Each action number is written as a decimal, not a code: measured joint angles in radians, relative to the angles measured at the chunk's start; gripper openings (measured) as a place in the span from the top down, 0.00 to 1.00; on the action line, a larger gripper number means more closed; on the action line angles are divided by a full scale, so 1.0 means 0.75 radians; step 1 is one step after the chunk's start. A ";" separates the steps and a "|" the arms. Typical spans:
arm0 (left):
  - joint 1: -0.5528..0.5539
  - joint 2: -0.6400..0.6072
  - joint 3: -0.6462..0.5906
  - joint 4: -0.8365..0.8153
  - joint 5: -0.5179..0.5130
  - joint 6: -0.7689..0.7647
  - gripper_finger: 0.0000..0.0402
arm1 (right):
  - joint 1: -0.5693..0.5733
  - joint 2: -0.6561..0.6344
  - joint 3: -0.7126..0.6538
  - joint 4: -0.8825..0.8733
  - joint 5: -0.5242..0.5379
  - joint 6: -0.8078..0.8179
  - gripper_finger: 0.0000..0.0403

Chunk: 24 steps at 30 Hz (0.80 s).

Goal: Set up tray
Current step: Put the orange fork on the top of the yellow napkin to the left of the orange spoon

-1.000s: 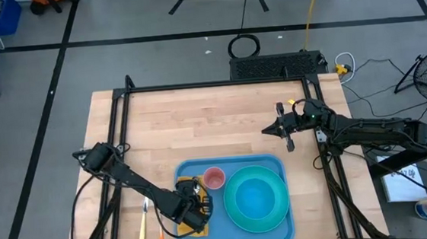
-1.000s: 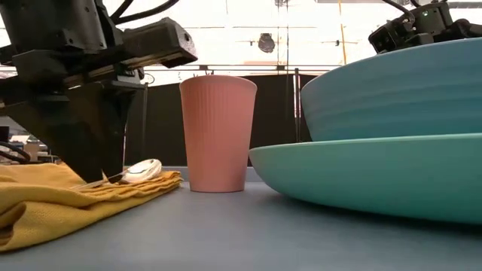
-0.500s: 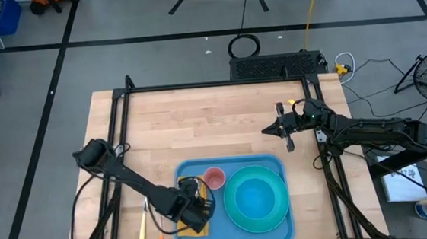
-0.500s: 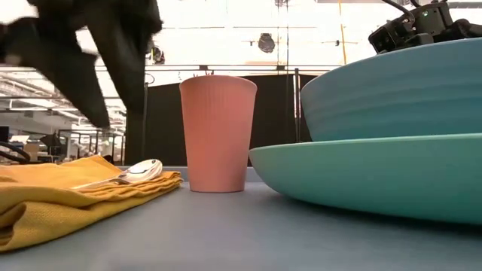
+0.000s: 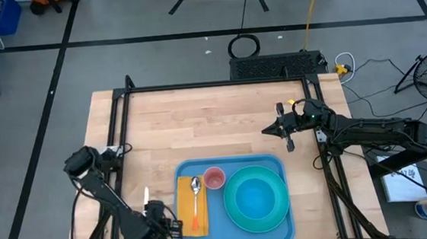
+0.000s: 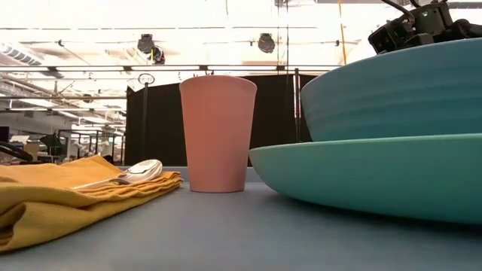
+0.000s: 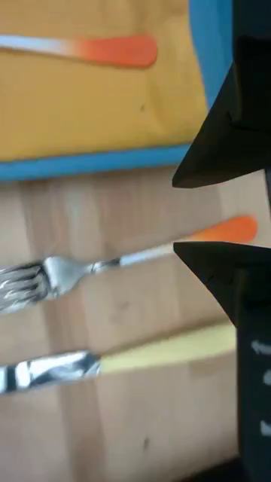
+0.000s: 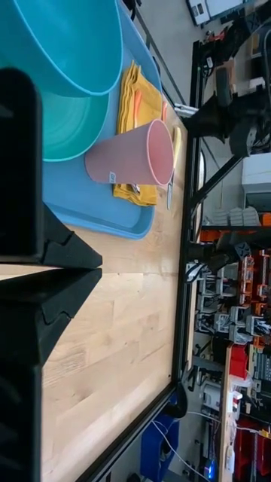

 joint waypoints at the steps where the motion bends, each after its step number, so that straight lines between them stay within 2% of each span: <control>1: -0.004 0.000 0.000 -0.022 0.001 0.003 0.67 | -0.001 0.000 0.000 0.000 0.000 0.000 0.99; 4: 0.008 0.000 -0.008 -0.089 0.018 0.009 0.64 | 0.000 0.000 0.000 0.002 0.000 0.000 0.99; 10: 0.036 -0.001 -0.125 -0.066 0.004 0.009 0.59 | 0.000 0.000 0.000 0.011 0.000 0.000 0.99; 16: 0.035 0.000 -0.293 0.196 0.067 0.006 0.58 | 0.000 0.000 0.000 0.003 0.000 0.010 0.99; 24: 0.035 0.000 -0.374 0.283 0.076 0.005 0.58 | -0.001 0.000 0.000 0.002 0.000 0.011 0.99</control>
